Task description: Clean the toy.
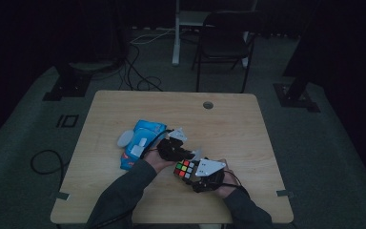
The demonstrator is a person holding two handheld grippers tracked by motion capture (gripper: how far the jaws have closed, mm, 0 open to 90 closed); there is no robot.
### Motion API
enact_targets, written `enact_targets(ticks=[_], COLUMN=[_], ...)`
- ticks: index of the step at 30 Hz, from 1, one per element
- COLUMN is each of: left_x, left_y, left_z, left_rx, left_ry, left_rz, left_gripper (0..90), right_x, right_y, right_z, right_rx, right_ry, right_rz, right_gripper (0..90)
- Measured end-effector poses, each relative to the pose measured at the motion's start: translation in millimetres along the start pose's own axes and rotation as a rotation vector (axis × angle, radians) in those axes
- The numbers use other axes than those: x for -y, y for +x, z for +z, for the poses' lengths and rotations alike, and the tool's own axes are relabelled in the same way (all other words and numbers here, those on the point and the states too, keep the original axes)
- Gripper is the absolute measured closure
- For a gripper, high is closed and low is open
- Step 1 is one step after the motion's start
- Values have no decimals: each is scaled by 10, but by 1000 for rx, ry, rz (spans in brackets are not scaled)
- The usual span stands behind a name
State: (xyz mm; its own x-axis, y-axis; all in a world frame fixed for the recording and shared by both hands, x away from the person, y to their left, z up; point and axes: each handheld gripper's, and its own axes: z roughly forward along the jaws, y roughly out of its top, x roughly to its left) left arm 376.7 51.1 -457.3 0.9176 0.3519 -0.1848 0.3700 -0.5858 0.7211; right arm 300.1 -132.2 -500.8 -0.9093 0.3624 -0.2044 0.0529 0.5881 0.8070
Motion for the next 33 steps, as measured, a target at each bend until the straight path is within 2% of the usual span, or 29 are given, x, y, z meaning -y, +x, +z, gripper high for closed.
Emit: enact_targets(ticks=[11, 21, 27, 33], left_x=[30, 25, 46, 165], left_y=[28, 18, 10, 28], left_z=[11, -160, -284, -356], left_rx=[-28, -59, -86, -100], left_ry=[7, -65, -102, -135], left_rz=[-6, -15, -16, -53], left_gripper=[875, 875, 875, 875], right_x=[-4, 98, 132, 161], right_y=[3, -61, -139, -242], right_z=[-44, -71, -135, -245], right_rx=[2, 29, 67, 122], right_ry=[-14, 4, -2, -15], right_rz=[9, 50, 83, 136], right_gripper=[347, 347, 347, 347])
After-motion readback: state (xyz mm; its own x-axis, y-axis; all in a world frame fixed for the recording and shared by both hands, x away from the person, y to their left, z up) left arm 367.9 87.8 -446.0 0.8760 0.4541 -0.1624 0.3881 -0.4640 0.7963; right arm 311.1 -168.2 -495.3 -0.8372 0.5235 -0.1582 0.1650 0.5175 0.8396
